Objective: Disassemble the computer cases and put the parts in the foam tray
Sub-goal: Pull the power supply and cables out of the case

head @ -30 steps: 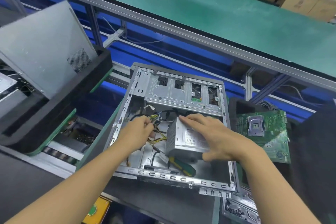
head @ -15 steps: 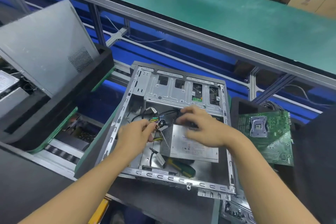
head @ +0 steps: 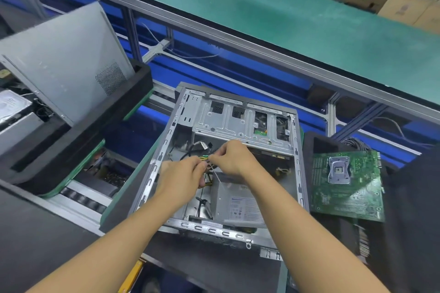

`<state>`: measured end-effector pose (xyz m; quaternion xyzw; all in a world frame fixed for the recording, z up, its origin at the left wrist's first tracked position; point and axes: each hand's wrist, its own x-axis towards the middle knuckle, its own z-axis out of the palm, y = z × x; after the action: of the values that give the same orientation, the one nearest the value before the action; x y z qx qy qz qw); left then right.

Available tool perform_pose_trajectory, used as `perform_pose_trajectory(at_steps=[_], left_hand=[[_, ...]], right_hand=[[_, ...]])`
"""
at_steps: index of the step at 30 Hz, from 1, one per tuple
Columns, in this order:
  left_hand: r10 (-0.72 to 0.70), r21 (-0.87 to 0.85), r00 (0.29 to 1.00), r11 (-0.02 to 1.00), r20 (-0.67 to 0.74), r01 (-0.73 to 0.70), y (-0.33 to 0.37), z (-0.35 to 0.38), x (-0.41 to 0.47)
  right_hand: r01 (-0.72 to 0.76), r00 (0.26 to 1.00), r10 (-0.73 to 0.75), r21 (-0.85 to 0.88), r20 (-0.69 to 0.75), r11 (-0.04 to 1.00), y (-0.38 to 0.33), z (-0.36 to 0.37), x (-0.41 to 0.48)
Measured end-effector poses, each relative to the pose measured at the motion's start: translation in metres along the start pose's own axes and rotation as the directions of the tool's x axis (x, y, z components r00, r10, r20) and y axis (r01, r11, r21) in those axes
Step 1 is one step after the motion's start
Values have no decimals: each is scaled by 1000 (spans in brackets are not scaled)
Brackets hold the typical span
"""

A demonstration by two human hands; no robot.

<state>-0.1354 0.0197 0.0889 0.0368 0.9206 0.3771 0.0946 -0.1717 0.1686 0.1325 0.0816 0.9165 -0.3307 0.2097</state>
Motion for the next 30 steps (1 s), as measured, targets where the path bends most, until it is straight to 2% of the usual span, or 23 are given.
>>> perform_pose_trajectory(at_steps=[5, 7, 10, 14, 17, 20, 22, 24, 26, 28, 30], left_hand=[[-63, 33, 997, 997, -40, 64, 3, -1, 1], [-116, -21, 993, 993, -31, 115, 2, -1, 4], [-174, -205, 985, 964, -8, 169, -3, -4, 9], [-202, -329, 979, 923, 31, 200, -4, -1, 10], [-284, -477, 958, 838, 35, 265, -1, 0, 15], [-383, -706, 920, 630, 79, 323, 6, -6, 24], [-420, -763, 902, 551, 98, 339, 12, -10, 29], [-441, -761, 891, 540, 109, 360, 14, -9, 32], [-458, -759, 878, 520, 139, 391, 15, -8, 35], [-474, -769, 862, 478, 181, 424, 16, -7, 38], [-492, -789, 843, 421, 216, 448, 16, -7, 43]], right_hand=[[-2, 1000, -1, 136, 20, 991, 6, 1, -6], [15, 1000, -15, 165, 2, 986, 12, 2, -8], [85, 996, -83, 88, -24, 992, 21, -1, -7], [183, 983, -183, -37, 5, 982, 40, -19, -9], [159, 972, -117, -199, 205, 967, 53, -31, -12], [158, 906, -55, -212, 420, 964, 66, -44, -20], [217, 870, -75, -242, 487, 946, 74, -49, -27], [289, 891, -102, -379, 442, 879, 81, -47, -36], [324, 930, -149, -555, 337, 766, 90, -34, -44], [353, 935, -240, -605, 262, 714, 98, -18, -51], [408, 913, -296, -584, 282, 702, 106, -6, -54]])
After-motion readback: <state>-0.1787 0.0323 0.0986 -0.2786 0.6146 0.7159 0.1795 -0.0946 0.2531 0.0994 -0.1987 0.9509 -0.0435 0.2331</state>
